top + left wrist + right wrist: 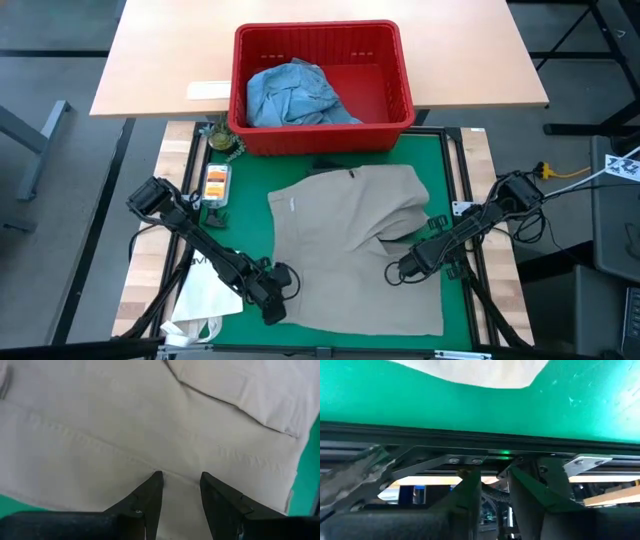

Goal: Fold Laundry from Bin
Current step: Fold the gray shorts

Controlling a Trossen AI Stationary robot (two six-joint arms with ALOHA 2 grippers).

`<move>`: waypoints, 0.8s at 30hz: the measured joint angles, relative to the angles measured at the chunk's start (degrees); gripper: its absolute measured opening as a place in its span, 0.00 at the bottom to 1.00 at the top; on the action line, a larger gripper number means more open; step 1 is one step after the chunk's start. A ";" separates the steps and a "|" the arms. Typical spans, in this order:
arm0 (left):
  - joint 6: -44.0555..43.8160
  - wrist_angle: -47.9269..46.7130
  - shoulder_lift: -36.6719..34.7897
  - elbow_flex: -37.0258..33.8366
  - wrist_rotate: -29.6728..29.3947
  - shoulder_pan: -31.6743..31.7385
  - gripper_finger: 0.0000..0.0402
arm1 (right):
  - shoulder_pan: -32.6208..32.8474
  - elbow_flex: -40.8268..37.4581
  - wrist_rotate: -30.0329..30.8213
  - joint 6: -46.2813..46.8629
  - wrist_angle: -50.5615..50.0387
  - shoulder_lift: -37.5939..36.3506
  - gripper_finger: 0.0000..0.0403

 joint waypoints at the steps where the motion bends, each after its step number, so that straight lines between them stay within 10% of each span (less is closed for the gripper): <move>1: 1.17 -0.18 -0.04 0.54 0.51 0.04 0.32 | 0.00 0.48 0.08 -0.95 -0.18 0.00 0.24; 12: 10.78 -0.01 -0.99 7.37 1.18 1.50 0.32 | 0.00 7.39 8.45 -4.38 -2.51 -7.80 0.24; 24: 21.81 -0.05 -1.06 9.79 -4.08 9.89 0.32 | -1.53 8.06 32.04 3.10 1.88 -19.50 0.24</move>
